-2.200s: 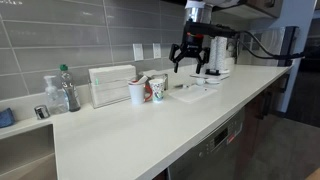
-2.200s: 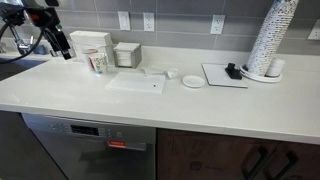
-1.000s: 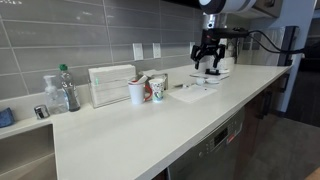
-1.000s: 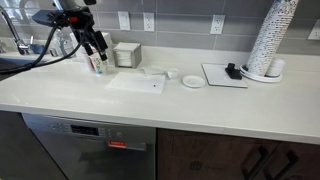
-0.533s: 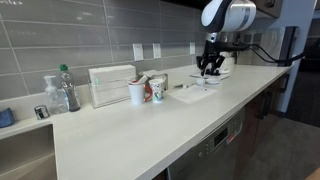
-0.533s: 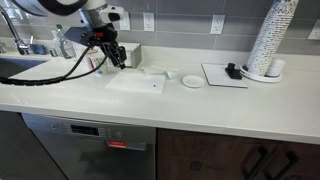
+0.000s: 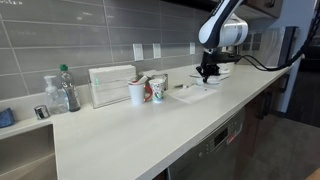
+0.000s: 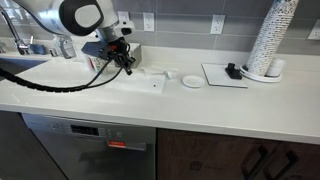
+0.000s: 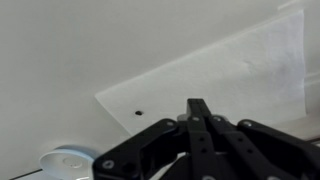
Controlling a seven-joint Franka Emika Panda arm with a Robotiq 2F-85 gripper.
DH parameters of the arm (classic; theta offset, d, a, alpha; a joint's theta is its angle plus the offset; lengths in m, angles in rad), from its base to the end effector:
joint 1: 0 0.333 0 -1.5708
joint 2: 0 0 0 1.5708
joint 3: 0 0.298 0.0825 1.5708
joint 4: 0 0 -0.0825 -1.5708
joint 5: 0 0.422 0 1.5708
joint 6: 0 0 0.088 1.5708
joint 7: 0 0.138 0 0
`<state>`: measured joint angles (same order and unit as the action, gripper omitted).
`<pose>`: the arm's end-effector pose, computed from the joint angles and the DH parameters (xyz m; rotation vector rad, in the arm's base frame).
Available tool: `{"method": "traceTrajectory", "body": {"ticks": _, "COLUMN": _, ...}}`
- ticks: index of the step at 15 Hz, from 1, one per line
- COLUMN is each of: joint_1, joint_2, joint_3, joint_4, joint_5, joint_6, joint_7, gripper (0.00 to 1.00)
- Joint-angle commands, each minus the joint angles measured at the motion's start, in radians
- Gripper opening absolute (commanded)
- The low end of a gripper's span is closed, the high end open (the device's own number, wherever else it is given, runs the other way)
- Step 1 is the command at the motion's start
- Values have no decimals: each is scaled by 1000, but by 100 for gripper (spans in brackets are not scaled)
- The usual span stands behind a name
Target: Move the folded white paper to the edge, pick it up and unfold it
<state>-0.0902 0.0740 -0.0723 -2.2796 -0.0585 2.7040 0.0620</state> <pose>0.5841 -0.0946 0.2856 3.0271 -0.2652 0.5342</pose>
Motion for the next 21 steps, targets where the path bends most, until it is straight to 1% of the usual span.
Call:
{"method": "traceTrajectory", "body": {"ticks": 1, "joint_1": 5, "joint_2": 1, "joint_3": -6, "joint_4": 5, "joint_5": 3, "joint_6": -3, "joint_7": -5, "gripper": 0}}
{"method": "traceTrajectory", "body": {"ticks": 3, "joint_1": 21, "joint_2": 24, "joint_3": -10, "joint_4": 28, "joint_5": -98, "joint_6": -19, "joint_7": 34, "gripper": 0}}
{"method": "traceTrajectory", "body": {"ticks": 5, "joint_1": 25, "joint_2": 48, "joint_3": -10, "joint_4": 45, "joint_5": -152, "joint_6": -33, "joint_7": 7, "gripper": 0}}
{"method": "traceTrajectory", "body": {"ticks": 7, "joint_1": 25, "joint_2": 72, "joint_3": -1, "joint_4": 55, "joint_5": -153, "joint_6": -33, "joint_7": -65, "gripper": 0}}
{"method": "traceTrajectory", "body": {"ticks": 10, "joint_1": 10, "joint_2": 119, "joint_3": 16, "joint_4": 66, "joint_5": -93, "joint_6": 13, "joint_7": -204, "gripper": 0}}
{"method": "traceTrajectory", "body": {"ticks": 11, "joint_1": 5, "joint_2": 136, "joint_3": 15, "joint_4": 73, "joint_5": -92, "joint_6": 35, "joint_7": -236, "gripper": 0}}
{"method": "traceTrajectory", "body": {"ticks": 12, "joint_1": -8, "joint_2": 151, "joint_3": 24, "joint_4": 78, "joint_5": -61, "joint_6": 57, "joint_7": -288, "gripper": 0}}
{"method": "traceTrajectory", "body": {"ticks": 14, "joint_1": -28, "joint_2": 189, "joint_3": 33, "joint_4": 94, "joint_5": -34, "joint_6": 112, "joint_7": -351, "gripper": 0}}
{"method": "traceTrajectory", "body": {"ticks": 16, "joint_1": -76, "joint_2": 224, "joint_3": 84, "joint_4": 113, "joint_5": 75, "joint_6": 146, "joint_7": -449, "gripper": 0}}
{"method": "traceTrajectory", "body": {"ticks": 17, "joint_1": -101, "joint_2": 249, "joint_3": 107, "joint_4": 129, "joint_5": 110, "joint_6": 176, "joint_7": -499, "gripper": 0}}
{"method": "traceTrajectory", "body": {"ticks": 20, "joint_1": -182, "joint_2": 310, "joint_3": 198, "joint_4": 181, "joint_5": 229, "joint_6": 189, "joint_7": -643, "gripper": 0}}
{"method": "traceTrajectory", "body": {"ticks": 21, "joint_1": -200, "joint_2": 325, "joint_3": 214, "joint_4": 192, "joint_5": 242, "joint_6": 197, "joint_7": -677, "gripper": 0}}
